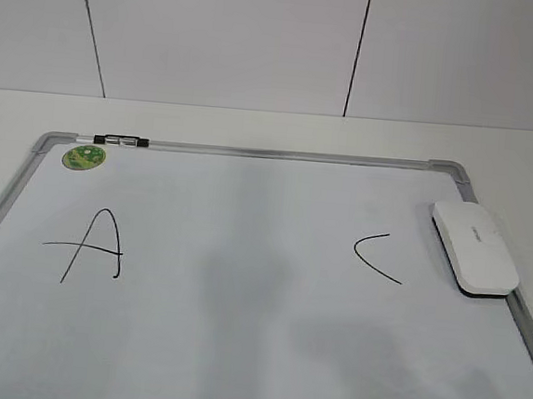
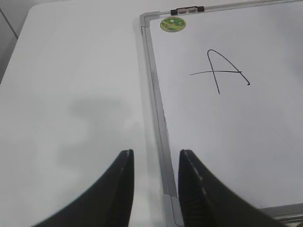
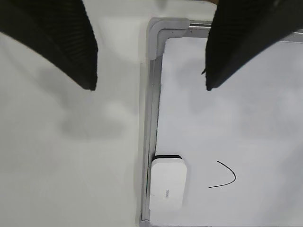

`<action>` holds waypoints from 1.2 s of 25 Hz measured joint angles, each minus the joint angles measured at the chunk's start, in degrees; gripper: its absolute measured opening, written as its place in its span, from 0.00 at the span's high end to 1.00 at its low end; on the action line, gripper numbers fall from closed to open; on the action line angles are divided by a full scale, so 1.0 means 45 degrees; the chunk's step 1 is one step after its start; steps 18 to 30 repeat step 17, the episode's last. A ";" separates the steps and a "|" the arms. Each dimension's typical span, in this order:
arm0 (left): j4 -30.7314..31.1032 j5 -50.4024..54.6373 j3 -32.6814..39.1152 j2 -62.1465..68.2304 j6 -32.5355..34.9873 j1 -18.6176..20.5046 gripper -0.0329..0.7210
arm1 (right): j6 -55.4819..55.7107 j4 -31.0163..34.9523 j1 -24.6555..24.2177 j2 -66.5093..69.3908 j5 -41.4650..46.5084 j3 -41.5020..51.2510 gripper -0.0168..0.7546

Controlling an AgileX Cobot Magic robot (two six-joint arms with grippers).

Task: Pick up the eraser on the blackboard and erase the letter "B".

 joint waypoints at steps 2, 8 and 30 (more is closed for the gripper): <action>-0.0009 -0.0044 0.0000 0.0000 0.0000 0.0000 0.63 | 0.0000 0.0000 0.0000 0.0000 -0.0448 0.0281 0.26; -0.0029 -0.0064 0.0000 0.0000 0.0000 0.0000 0.63 | 0.0000 0.0000 0.0000 0.0000 -0.0712 0.0411 0.26; -0.0029 -0.0064 0.0000 0.0000 0.0000 0.0000 0.63 | 0.0000 0.0000 0.0000 0.0000 -0.0792 0.0411 0.26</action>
